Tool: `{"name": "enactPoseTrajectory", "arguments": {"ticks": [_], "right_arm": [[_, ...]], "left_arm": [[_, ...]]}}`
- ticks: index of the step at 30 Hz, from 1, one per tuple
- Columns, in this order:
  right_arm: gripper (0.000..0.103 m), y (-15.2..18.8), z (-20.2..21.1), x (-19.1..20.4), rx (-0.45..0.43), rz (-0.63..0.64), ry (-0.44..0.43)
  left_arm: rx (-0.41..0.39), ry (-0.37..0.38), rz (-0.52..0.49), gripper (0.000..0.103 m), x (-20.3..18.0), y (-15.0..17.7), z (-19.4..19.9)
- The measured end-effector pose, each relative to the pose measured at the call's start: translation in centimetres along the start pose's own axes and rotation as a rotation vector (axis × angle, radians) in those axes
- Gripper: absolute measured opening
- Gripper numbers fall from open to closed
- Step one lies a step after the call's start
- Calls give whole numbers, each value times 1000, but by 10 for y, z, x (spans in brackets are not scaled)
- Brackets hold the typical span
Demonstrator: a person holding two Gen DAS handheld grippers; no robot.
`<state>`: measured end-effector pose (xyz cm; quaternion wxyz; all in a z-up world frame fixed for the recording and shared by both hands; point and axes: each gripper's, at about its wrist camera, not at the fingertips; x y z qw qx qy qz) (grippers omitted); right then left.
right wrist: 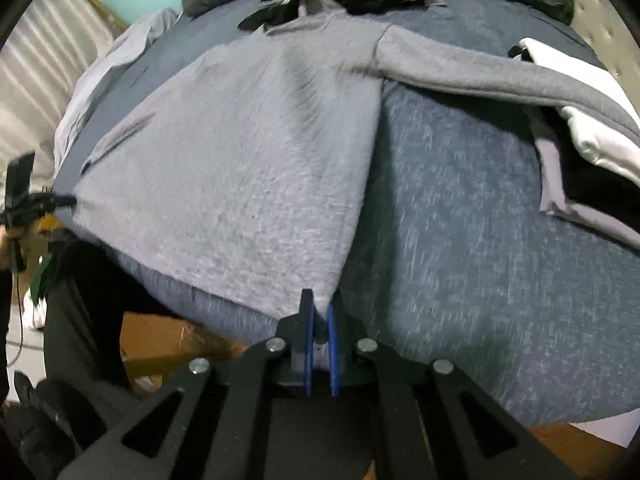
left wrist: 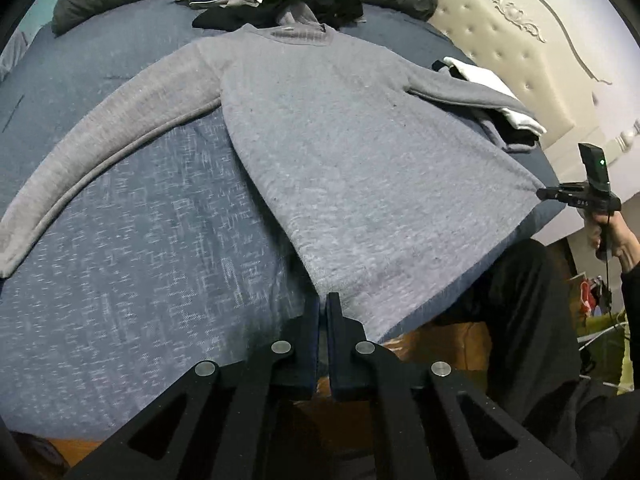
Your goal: Fold clothes
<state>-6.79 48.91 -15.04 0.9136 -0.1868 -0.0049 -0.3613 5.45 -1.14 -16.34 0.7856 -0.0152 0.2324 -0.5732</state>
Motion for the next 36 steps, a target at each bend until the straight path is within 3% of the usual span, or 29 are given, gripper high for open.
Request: {"name": "enactPoseTrajectory", "arguments": {"ticks": [7, 9, 11, 13, 16, 19, 27, 36], "right_arm": [[6, 13, -58, -5, 117, -73, -40], [10, 14, -58, -7, 114, -98, -47], [30, 14, -46, -9, 74, -115, -25], [39, 10, -36, -15, 26, -117, 5], [39, 8, -31, -20, 14, -114, 35], [39, 7, -44, -19, 63, -97, 58], [39, -2, -67, -8, 71, -118, -6], [37, -4, -98, 12, 131, -101, -50]], "left_arm": [[57, -37, 76, 3, 25, 1, -30], [64, -45, 92, 3, 31, 1, -36], [60, -41, 106, 3, 35, 0, -38], [56, -35, 110, 3, 36, -1, -39], [55, -38, 108, 3, 37, -1, -41], [49, -38, 103, 3, 37, -1, -39], [34, -75, 137, 3, 57, -3, -34], [31, -43, 160, 3, 62, -1, -34]]}}
Point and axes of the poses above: each gripper's, at about its wrist camera, not at the fingertips, and z roughly against the way its jaws point, x to its left, y to its underside, and after that the axes turned 13 degrees about z, right-handed
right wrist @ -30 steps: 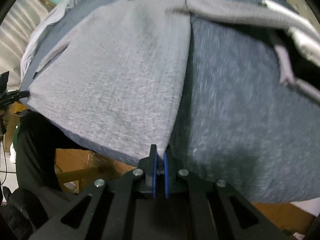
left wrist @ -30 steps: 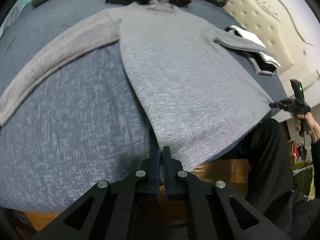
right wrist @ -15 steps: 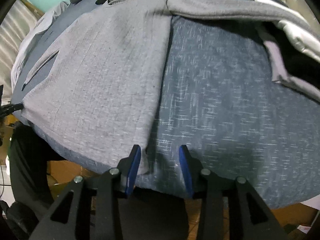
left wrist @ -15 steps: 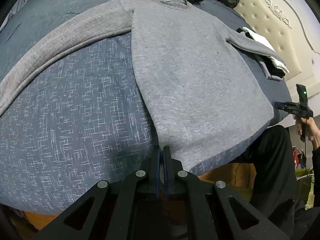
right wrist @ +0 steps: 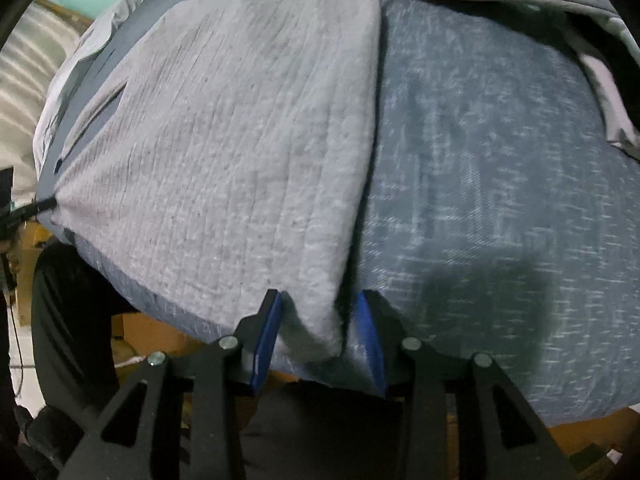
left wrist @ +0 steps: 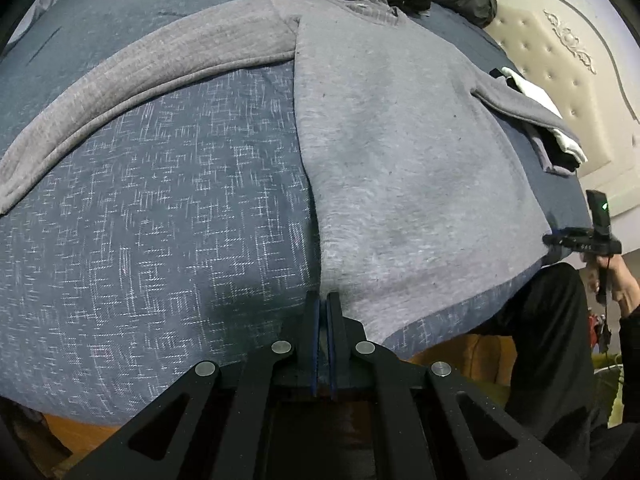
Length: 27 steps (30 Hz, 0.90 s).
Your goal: Fold clothes
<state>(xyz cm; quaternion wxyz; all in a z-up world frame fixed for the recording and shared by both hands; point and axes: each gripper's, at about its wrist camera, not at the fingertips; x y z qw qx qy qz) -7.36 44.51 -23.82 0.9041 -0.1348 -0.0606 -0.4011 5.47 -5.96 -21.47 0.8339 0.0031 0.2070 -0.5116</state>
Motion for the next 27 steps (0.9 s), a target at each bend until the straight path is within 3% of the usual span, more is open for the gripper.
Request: {"name": "enactPoseTrajectory", "arguments": {"ticks": [2, 4, 7, 11, 19, 27], "right_arm": [[9, 0, 1, 1, -9, 0, 4], [5, 2, 10, -1, -32, -2, -1], [4, 5, 33, -1, -59, 9, 5], [3, 15, 44, 1, -31, 32, 40], [4, 18, 1, 4, 47, 14, 97], [8, 12, 24, -2, -31, -9, 118]], "left_arm": [[-5, 4, -2, 3, 0, 1, 3], [-8, 8, -7, 3, -1, 3, 6], [-8, 15, -19, 3, -6, 6, 10], [15, 24, -25, 3, -7, 13, 6], [111, -7, 20, 3, 5, 20, -34], [59, 7, 47, 7, 18, 14, -7]]}}
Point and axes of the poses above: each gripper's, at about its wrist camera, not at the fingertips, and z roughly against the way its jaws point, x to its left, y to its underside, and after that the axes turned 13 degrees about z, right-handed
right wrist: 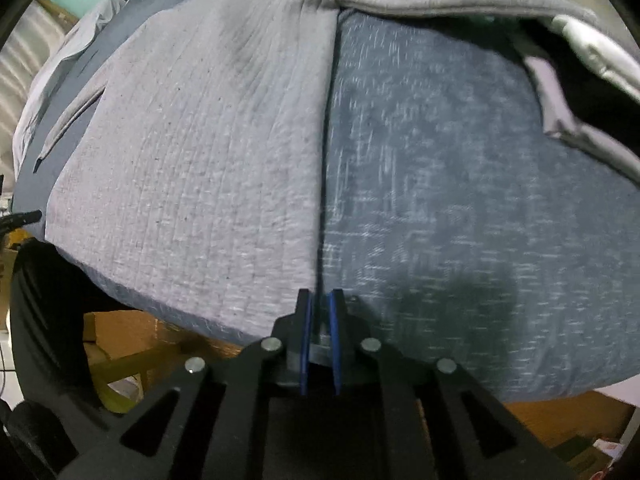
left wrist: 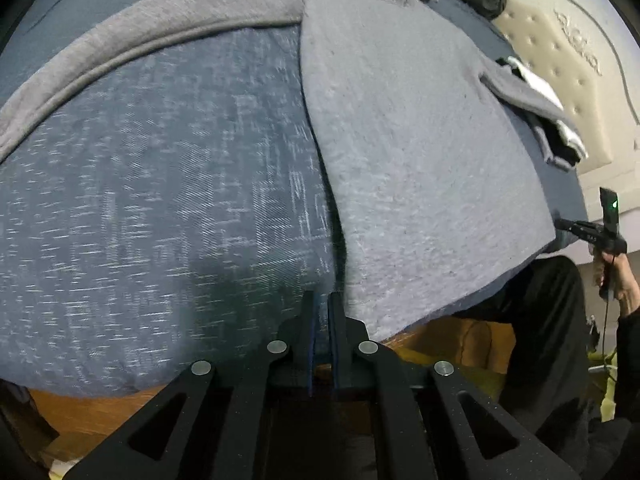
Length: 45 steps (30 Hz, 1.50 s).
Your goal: Fold clothes
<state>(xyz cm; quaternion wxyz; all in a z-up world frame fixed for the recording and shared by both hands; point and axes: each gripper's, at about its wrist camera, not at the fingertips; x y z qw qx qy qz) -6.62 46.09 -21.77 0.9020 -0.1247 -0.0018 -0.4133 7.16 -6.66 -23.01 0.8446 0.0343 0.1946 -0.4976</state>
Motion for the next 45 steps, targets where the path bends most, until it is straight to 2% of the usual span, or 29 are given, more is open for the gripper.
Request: {"name": "enactPoseTrajectory", "arguments": {"ticks": [1, 3, 4, 6, 10, 13, 16, 18, 20, 22, 25, 26, 27, 29, 34, 36, 39, 45], "right_arm": [[9, -1, 4, 0, -7, 3, 6], [11, -6, 12, 2, -30, 4, 11], [16, -8, 16, 4, -44, 2, 12], [23, -15, 23, -3, -72, -7, 18], [25, -36, 36, -20, -141, -20, 4], [29, -61, 42, -28, -192, -13, 8], [35, -81, 49, -37, -241, -19, 9], [35, -103, 48, -45, -271, -33, 0], [38, -122, 45, -54, -288, -45, -5], [38, -142, 42, -60, -295, -50, -5], [38, -177, 31, -69, -301, -50, 7], [38, -189, 28, -73, -304, -50, 12], [38, -202, 24, -77, -308, -50, 15], [38, -223, 17, -83, -314, -53, 15], [38, -282, -4, -96, -311, -35, 43], [38, -305, -13, -99, -307, -17, 53], [38, -336, -29, -106, -309, -8, 60], [38, -390, -54, -118, -329, -7, 61]], "left_arm": [[-9, -2, 0, 9, 1, -3, 4], [-27, 3, 2, 22, 0, -10, 8], [-37, 7, 4, 24, -1, -15, 10], [-63, 11, 6, 24, -7, -28, 12], [-106, 15, 3, 24, -20, -54, 12], [-146, 23, 22, 25, -26, -85, 11], [-174, 32, 51, 31, -27, -119, 9], [-187, 29, 63, 39, -28, -144, 6], [-132, 66, -83, 40, -35, -170, 1], [-151, 57, -102, 41, -45, -194, -4], [-166, 56, -129, 47, -59, -228, -11], [-171, 57, -129, 53, -63, -239, -14], [-180, 60, -132, 64, -67, -250, -16], [-204, 50, -131, 75, -74, -272, -25], [-217, 56, -118, 78, -83, -328, -50], [-221, 43, -123, 85, -88, -345, -59], [-228, 21, -125, 89, -94, -373, -75], [-206, -21, -139, 90, -103, -419, -104]]}}
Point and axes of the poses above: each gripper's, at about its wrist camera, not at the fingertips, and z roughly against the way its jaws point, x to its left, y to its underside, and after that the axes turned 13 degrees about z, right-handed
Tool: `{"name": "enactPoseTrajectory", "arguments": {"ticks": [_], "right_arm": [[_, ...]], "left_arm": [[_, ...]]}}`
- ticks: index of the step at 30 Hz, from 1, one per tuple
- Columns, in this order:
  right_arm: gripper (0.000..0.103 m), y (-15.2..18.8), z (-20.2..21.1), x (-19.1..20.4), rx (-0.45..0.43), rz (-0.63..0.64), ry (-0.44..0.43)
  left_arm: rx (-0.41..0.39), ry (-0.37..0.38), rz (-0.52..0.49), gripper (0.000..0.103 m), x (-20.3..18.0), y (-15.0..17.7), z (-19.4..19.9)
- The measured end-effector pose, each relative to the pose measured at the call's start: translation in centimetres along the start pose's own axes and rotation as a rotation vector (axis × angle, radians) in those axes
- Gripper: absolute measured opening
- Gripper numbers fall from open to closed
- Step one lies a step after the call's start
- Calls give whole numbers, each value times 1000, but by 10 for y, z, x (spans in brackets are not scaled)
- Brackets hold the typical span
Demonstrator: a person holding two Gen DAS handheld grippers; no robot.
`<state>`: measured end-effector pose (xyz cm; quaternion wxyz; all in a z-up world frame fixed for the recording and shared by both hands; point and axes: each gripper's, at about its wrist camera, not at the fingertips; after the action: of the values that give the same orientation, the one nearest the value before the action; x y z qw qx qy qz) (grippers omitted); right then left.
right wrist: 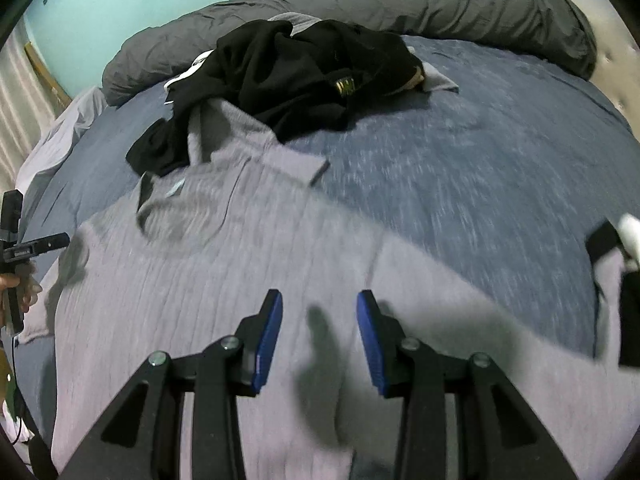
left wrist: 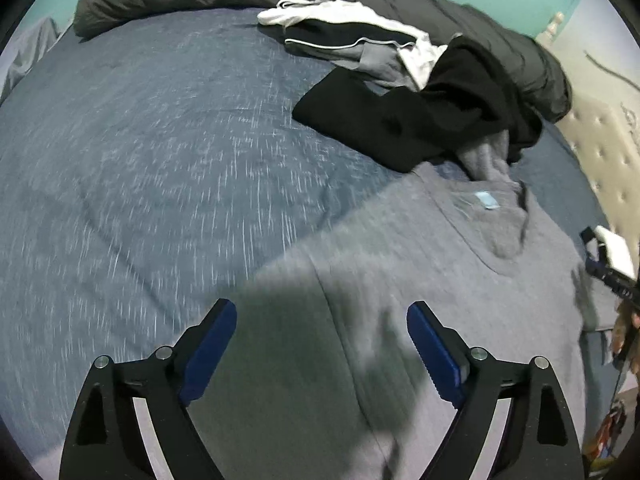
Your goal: Fold clothes
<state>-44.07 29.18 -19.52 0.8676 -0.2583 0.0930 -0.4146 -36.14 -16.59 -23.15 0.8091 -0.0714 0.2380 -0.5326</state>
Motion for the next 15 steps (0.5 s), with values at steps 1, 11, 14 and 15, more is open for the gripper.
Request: {"name": "enactPoseTrajectory", "arguments": {"ticks": [1, 11, 14, 15], "right_arm": [[38, -7, -6, -1, 0, 5, 1], [48, -64, -58, 8, 45, 144, 7], [48, -71, -73, 13, 81, 182, 7], [48, -71, -77, 15, 87, 192, 7]], "left_arm": [[2, -1, -7, 90, -2, -5, -5], [59, 7, -54, 90, -15, -31, -47], [57, -13, -90, 82, -19, -30, -53], [56, -12, -105, 76, -21, -29, -55]]}}
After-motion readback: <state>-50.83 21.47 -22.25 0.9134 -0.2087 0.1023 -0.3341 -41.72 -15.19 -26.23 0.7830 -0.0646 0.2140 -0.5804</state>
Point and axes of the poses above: each gripper's, at about its wrist camera, not at the fingertips, and z roughly against the way its jaws point, x to its left, y to its underside, and after that the axes turned 13 degrees about z, right-handed
